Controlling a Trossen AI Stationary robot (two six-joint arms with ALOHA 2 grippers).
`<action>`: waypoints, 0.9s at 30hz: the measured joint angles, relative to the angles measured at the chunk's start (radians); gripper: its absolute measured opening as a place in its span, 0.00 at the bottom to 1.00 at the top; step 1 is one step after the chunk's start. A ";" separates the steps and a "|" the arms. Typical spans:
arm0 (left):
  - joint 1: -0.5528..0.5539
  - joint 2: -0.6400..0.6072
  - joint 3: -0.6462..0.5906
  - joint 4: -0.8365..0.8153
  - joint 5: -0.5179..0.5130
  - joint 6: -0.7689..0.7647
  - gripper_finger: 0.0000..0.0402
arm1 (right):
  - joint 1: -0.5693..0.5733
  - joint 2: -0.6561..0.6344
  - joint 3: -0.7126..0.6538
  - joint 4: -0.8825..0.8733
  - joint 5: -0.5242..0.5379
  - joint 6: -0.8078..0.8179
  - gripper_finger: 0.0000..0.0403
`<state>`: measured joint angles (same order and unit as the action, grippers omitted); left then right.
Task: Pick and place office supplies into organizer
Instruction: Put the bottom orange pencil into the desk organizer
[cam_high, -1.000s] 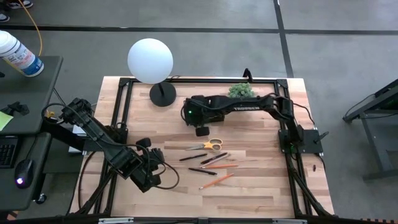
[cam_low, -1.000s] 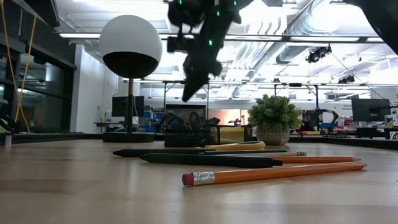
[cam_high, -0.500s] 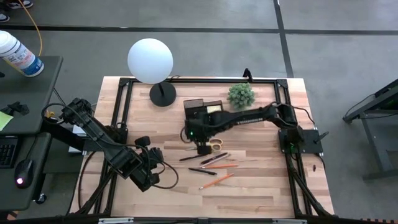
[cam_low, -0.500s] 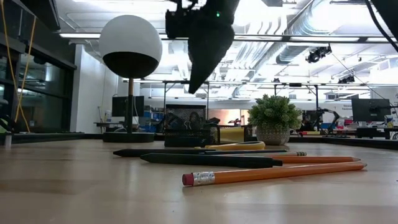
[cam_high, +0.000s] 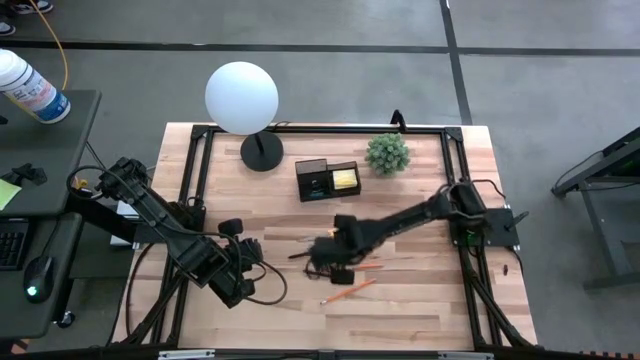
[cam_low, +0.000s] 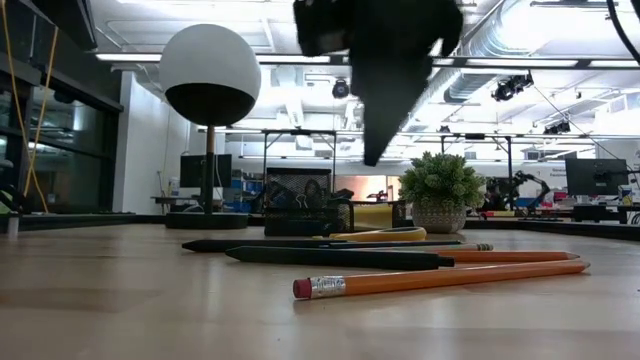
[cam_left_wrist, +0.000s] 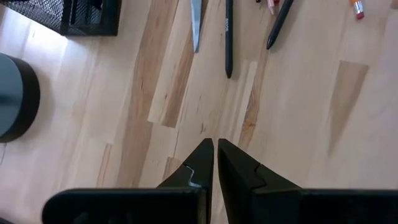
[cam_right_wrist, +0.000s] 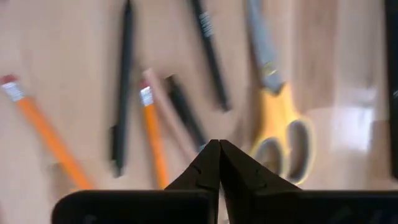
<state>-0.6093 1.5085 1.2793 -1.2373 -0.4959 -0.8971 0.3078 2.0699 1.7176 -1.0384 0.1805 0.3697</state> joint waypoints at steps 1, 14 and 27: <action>0.000 0.000 0.000 0.001 -0.003 0.000 0.04 | 0.018 0.000 0.000 -0.001 0.000 0.025 0.02; 0.000 0.000 0.000 0.011 -0.040 0.003 0.04 | 0.218 -0.001 0.000 -0.056 -0.012 0.093 0.03; 0.000 0.000 0.000 0.055 -0.049 0.002 0.04 | 0.219 0.045 0.000 -0.054 -0.108 -0.217 0.05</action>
<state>-0.6094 1.5085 1.2797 -1.1821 -0.5445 -0.8948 0.5272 2.1153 1.7180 -1.0923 0.0722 0.1527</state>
